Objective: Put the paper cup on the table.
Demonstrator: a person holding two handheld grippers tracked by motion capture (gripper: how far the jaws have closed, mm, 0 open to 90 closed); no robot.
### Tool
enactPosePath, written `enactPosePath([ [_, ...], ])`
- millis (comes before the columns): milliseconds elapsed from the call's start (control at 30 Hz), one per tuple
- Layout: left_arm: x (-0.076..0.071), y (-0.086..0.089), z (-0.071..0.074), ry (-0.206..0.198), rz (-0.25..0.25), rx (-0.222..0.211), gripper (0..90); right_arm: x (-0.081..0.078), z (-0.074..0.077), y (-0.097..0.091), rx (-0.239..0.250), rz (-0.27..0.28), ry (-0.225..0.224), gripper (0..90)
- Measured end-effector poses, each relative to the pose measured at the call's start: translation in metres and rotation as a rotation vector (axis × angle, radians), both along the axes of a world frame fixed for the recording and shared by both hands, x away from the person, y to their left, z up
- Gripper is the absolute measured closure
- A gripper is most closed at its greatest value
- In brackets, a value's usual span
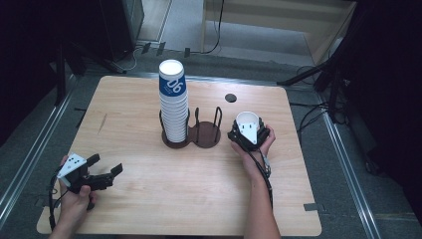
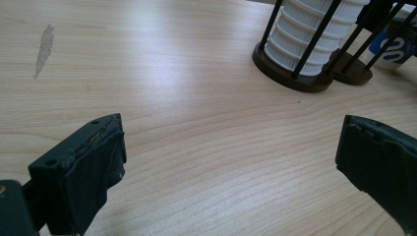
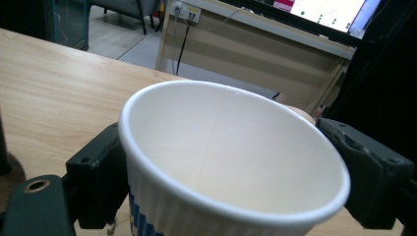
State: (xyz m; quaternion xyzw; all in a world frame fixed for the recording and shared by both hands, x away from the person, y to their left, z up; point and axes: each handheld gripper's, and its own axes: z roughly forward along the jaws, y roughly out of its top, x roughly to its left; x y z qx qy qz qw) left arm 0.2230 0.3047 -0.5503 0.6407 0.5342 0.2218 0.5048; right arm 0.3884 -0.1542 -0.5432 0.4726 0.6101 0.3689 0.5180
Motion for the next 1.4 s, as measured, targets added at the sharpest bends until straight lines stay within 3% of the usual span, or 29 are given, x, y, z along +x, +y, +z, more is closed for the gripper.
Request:
enactPosePath([
  [300,0.0,0.0,0.0,-0.002,0.002,0.0,0.0,-0.001,0.001,-0.003,0.037,-0.006,0.018,10.1],
  [433,0.0,-0.001,0.0,-0.002,-0.001,0.005,0.0,-0.001,0.004,-0.007,0.102,0.008,0.044,1.6],
  [600,0.0,0.0,0.0,0.0,0.0,-0.003,0.0,-0.004,0.01,-0.012,0.176,0.028,0.066,0.4],
  [1033,-0.001,0.001,0.0,-0.007,0.009,-0.013,0.0,-0.027,0.019,-0.02,0.228,0.084,0.044,0.0],
  [1233,-0.002,0.0,0.0,-0.02,0.019,0.005,0.0,-0.04,0.022,-0.029,0.272,0.094,0.033,0.0],
  [1400,-0.001,-0.002,0.0,-0.017,0.038,0.027,0.0,-0.052,0.026,-0.034,0.272,0.11,0.024,0.0],
])
